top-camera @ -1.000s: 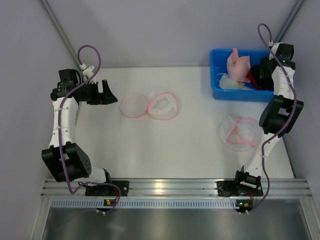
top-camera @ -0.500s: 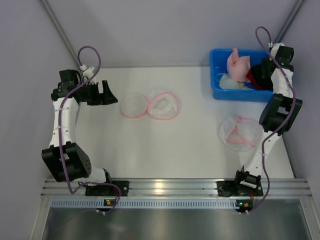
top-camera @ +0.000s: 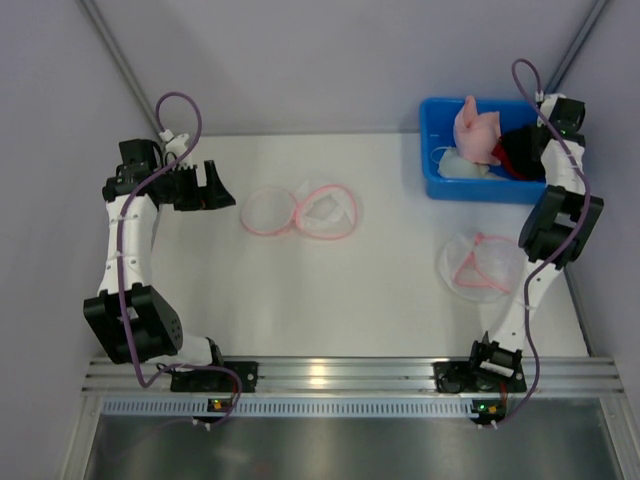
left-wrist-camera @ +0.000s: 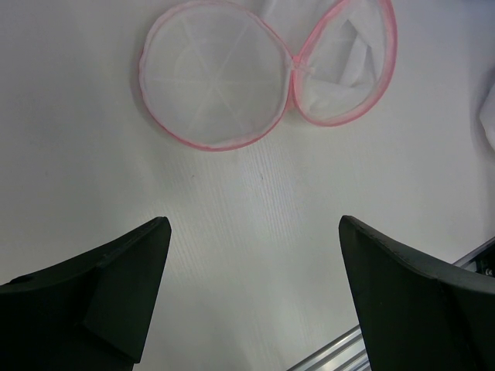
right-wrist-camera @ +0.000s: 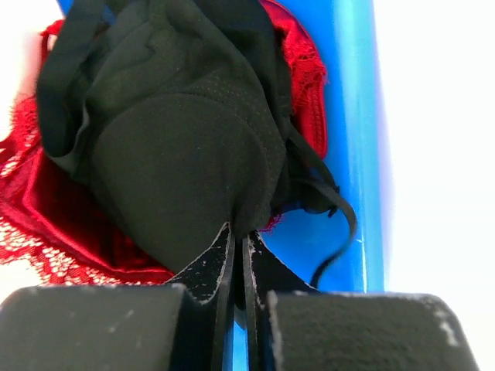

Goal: Place the bra in the laundry bag and zip it closed
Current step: Pick up the bra from the bin, then place the bra at the center of the board.

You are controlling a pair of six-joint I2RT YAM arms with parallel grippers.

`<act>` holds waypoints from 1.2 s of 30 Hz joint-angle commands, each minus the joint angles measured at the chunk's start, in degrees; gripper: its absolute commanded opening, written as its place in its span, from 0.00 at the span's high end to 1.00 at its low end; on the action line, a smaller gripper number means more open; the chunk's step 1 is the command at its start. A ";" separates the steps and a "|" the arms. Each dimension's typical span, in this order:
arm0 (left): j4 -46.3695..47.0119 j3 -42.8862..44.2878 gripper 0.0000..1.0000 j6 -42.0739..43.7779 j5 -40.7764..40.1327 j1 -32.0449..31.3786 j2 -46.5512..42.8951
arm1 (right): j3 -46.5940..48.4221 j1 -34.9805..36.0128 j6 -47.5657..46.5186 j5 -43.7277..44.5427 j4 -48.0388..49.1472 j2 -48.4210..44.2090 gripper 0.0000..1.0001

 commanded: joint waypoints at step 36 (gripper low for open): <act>0.63 2.31 0.05 -1.75 6.35 -0.22 -6.54 | -34.98 17.00 2.74 -41.70 -16.13 -65.05 1.00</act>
